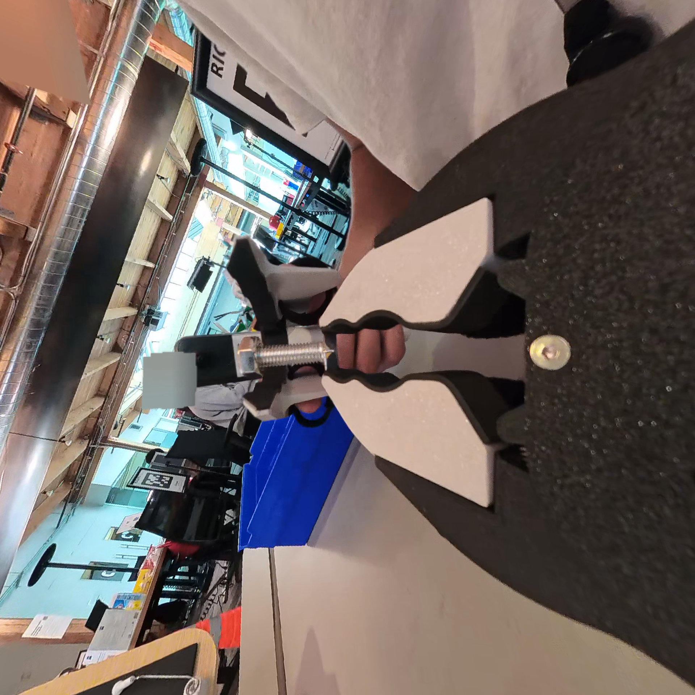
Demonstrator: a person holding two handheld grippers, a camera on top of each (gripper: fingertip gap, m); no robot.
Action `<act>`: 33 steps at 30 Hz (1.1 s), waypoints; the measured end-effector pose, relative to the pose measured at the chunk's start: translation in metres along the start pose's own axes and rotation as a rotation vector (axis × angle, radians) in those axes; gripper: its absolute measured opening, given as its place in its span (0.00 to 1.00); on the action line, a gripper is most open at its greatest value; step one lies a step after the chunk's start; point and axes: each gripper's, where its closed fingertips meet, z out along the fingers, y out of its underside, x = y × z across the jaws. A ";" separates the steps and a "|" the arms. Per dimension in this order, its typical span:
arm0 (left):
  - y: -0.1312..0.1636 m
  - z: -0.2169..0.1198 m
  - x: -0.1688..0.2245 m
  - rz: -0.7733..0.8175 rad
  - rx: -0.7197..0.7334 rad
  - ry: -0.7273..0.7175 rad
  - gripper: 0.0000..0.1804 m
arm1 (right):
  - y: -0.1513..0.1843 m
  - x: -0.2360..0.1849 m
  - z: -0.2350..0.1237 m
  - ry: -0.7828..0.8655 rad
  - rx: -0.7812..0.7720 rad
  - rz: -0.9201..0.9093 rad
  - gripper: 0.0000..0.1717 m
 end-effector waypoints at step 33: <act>0.007 0.007 0.042 -0.196 -0.002 0.333 0.10 | 0.003 -0.028 -0.014 -0.337 -0.115 -0.007 0.09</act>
